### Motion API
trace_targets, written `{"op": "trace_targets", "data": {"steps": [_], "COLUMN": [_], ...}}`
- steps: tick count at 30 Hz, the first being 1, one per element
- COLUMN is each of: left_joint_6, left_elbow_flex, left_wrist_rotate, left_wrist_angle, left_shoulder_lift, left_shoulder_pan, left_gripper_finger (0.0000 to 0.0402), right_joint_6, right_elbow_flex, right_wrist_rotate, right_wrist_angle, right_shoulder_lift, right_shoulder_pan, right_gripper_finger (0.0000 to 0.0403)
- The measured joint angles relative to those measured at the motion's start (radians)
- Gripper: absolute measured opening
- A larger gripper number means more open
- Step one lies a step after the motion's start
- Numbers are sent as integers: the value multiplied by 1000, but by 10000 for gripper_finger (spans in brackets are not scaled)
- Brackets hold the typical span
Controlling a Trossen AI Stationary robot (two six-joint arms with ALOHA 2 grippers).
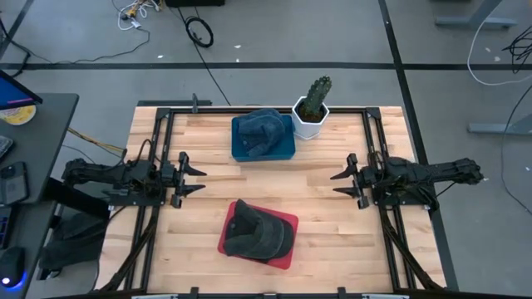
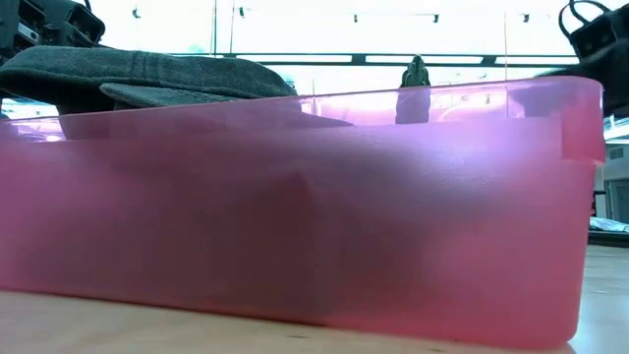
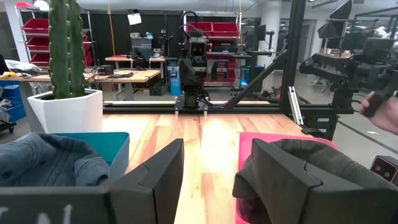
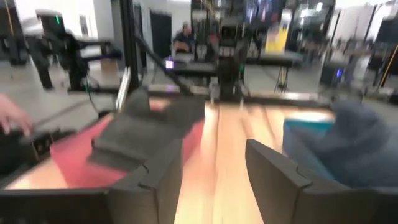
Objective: Pick & Place hat
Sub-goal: Return to home position
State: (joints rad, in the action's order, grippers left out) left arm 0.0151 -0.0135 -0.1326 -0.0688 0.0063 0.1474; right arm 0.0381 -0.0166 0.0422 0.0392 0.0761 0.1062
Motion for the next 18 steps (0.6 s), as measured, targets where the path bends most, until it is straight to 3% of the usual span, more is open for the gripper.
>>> {"op": "trace_targets", "data": {"steps": [18], "left_joint_6": [0], "left_elbow_flex": [0], "left_wrist_rotate": [0], "left_wrist_angle": [0], "left_shoulder_lift": [0], "left_shoulder_pan": [0], "left_gripper_finger": [193], "right_joint_6": [-3], "right_elbow_flex": [0], "right_wrist_rotate": [-8], "right_wrist_angle": [-24], "right_shoulder_lift": [13], "right_shoulder_pan": [0], "right_gripper_finger": [178]}}
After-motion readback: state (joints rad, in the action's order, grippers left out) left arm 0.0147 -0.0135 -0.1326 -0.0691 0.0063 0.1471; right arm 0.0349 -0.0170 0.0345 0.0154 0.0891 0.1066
